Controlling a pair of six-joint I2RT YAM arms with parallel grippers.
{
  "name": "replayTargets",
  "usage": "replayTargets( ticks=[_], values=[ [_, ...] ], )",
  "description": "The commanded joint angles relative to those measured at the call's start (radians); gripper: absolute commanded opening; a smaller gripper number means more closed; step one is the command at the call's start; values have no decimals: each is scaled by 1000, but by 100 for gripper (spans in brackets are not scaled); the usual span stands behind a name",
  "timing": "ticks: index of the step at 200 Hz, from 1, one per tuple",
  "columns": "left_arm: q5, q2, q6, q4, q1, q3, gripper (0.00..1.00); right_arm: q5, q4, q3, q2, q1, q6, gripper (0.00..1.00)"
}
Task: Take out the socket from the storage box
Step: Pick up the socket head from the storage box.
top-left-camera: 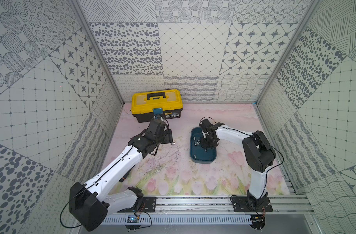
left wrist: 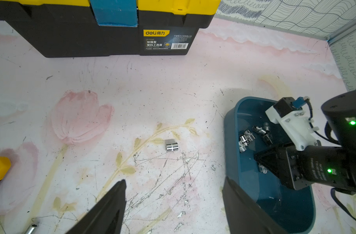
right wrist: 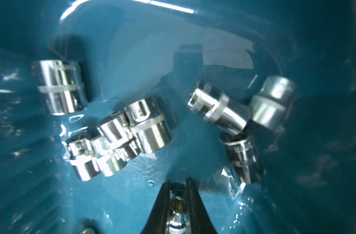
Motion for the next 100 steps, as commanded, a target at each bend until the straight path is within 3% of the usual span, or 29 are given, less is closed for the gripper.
replayTargets(
  ticks=[1, 54, 100],
  values=[
    [-19, -6, 2, 35, 3, -5, 79, -13, -19, 19, -44, 9, -23, 0],
    [-17, -6, 3, 35, 3, -5, 79, -13, -102, 85, -129, -13, -58, 0],
    [-8, -2, 2, 38, 3, 3, 79, -15, -176, 116, -226, -104, -106, 0]
  ],
)
